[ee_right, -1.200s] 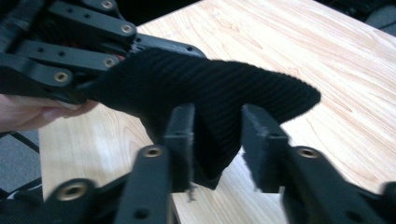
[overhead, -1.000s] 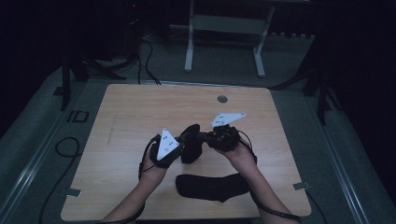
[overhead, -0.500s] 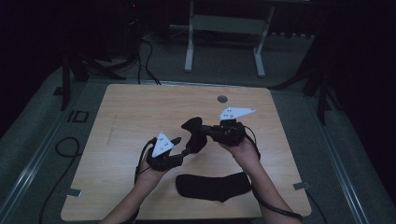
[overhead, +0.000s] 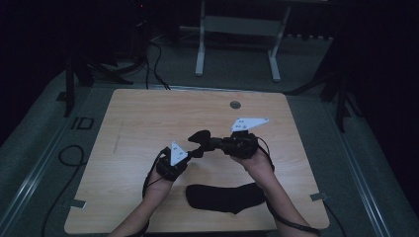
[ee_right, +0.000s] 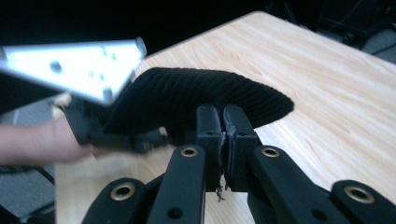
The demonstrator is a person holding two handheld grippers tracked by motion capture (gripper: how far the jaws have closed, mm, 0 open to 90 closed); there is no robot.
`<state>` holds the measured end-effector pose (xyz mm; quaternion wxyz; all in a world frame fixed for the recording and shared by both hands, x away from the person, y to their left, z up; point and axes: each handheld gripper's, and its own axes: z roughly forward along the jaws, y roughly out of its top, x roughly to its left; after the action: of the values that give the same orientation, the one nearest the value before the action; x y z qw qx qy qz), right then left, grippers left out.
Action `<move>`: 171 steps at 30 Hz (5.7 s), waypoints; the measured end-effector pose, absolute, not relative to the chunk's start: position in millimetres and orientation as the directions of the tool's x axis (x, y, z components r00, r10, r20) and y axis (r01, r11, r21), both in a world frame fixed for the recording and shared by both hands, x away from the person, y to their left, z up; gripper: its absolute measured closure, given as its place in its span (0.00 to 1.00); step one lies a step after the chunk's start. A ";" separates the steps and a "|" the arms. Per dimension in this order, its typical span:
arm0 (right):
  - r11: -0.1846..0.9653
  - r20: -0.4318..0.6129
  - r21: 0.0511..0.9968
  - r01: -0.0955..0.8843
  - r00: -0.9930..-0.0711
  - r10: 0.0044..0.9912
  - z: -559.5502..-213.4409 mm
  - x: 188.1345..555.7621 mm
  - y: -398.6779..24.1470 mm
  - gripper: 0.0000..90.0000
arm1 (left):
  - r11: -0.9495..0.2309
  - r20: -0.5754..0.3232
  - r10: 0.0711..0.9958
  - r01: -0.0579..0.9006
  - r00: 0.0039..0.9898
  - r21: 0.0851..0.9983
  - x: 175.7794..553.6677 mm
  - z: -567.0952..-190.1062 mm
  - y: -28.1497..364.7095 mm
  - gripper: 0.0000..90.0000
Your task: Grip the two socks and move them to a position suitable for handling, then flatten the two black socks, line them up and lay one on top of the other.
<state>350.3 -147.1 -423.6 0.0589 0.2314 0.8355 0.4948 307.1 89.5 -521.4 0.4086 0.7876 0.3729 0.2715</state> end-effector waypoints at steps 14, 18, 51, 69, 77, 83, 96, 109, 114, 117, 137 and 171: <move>0.534 0.110 0.746 0.398 -0.864 0.491 -510.4 368.1 -176.1 0.94 | -0.609 0.308 0.714 0.341 0.629 0.716 308.5 -553.2 68.6 0.98; 0.563 0.125 0.707 0.428 -0.860 0.496 -529.8 368.8 -182.1 0.94 | -0.628 0.296 0.697 0.357 0.653 0.691 309.5 -559.0 67.1 0.97; 0.719 -0.089 0.486 0.497 -0.790 0.606 -523.3 405.1 -92.6 0.94 | -0.614 0.250 0.707 0.398 0.661 0.682 313.9 -556.2 72.3 0.97; 0.402 0.019 0.790 0.464 -0.673 0.739 -479.9 400.0 -190.3 0.98 | -0.635 0.317 0.699 0.354 0.640 0.687 322.9 -543.0 52.6 0.97; 0.346 0.086 0.802 0.488 -0.666 0.741 -508.9 387.5 -221.7 0.98 | -0.658 0.294 0.672 0.367 0.680 0.657 321.0 -549.9 59.5 0.91; 0.312 0.107 0.813 0.491 -0.653 0.750 -511.1 388.1 -231.1 0.98 | -0.666 0.300 0.671 0.374 0.679 0.645 321.4 -555.0 63.8 0.88; 0.262 0.126 0.852 0.453 -0.663 0.738 -488.5 413.2 -225.2 0.98 | -0.640 0.367 0.714 0.345 0.596 0.686 322.9 -549.6 75.2 0.89; 0.292 0.131 0.821 0.490 -0.661 0.739 -532.6 384.7 -261.7 0.88 | -0.680 0.319 0.651 0.342 0.689 0.648 314.3 -553.3 74.4 0.64; 0.328 0.127 0.776 0.539 -0.642 0.756 -543.0 367.0 -283.4 0.66 | -0.666 0.290 0.659 0.360 0.694 0.654 309.7 -548.1 78.7 0.56; 0.330 0.128 0.756 0.566 -0.621 0.773 -545.8 362.3 -293.5 0.63 | -0.679 0.291 0.648 0.361 0.704 0.639 306.8 -547.3 80.2 0.52; 0.374 0.165 0.706 0.601 -0.653 0.739 -528.3 381.6 -275.3 0.41 | -0.456 0.001 0.772 0.553 0.636 0.697 303.3 -531.8 141.0 0.30; 0.547 0.006 0.617 0.566 -0.698 0.716 -550.3 406.5 -209.6 0.92 | -0.538 0.052 0.759 0.581 0.649 0.611 335.3 -553.6 109.2 0.95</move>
<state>406.5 -209.6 -550.3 0.1242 0.3683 0.8706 0.3016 335.3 109.2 -553.6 0.2832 0.8629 0.3880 0.1572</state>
